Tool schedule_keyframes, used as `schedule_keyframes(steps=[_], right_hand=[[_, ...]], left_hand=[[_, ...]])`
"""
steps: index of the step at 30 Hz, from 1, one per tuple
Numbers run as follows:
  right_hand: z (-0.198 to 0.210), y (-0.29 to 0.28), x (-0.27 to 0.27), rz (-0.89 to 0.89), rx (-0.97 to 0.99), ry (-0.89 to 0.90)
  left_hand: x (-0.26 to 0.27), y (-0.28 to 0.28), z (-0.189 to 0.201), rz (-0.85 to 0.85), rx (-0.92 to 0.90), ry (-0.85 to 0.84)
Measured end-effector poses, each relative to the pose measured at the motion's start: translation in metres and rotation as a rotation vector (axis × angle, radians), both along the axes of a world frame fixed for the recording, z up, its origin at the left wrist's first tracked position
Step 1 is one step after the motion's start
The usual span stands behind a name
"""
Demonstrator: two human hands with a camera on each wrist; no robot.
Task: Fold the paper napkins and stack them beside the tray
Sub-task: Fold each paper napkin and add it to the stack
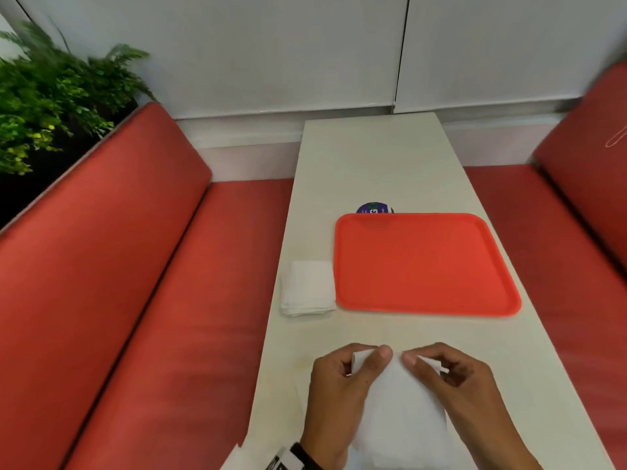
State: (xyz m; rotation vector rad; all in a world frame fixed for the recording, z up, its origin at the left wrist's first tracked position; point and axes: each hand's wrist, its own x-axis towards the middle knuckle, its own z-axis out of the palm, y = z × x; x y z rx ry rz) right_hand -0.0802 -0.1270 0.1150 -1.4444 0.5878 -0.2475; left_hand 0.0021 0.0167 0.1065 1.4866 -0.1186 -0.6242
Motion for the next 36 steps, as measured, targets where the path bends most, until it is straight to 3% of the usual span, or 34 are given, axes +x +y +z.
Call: schedule_keyframes(steps=[4,11,16,21,24,28,31,33,36], right_hand=[[-0.018,0.006,0.021,-0.156,0.104,0.058],[-0.027,0.003,0.052,-0.256,0.007,0.058],[-0.045,-0.011,0.058,-0.363,-0.021,0.088],[-0.074,-0.034,0.017,-0.454,-0.183,0.241],[-0.097,-0.043,-0.016,-0.453,-0.311,0.418],[-0.132,-0.054,-0.055,-0.358,-0.526,0.575],[-0.169,-0.060,-0.079,-0.122,-0.855,0.722],[-0.183,-0.059,-0.085,-0.011,-0.932,0.775],[-0.190,-0.059,-0.085,-0.005,-0.986,0.710]], left_hand=[[0.036,0.004,-0.015,-0.017,0.064,0.020],[0.083,0.008,-0.032,-0.164,0.062,0.123],[0.168,0.008,-0.056,0.091,0.158,-0.108],[0.223,0.004,-0.092,0.217,0.601,-0.444],[0.227,-0.001,-0.120,0.217,0.747,-0.528],[0.222,-0.003,-0.128,0.266,0.849,-0.642],[0.215,0.002,-0.115,0.375,0.796,-0.693],[0.197,0.004,-0.100,0.414,0.712,-0.692],[0.143,0.001,-0.082,0.354,0.608,-0.727]])
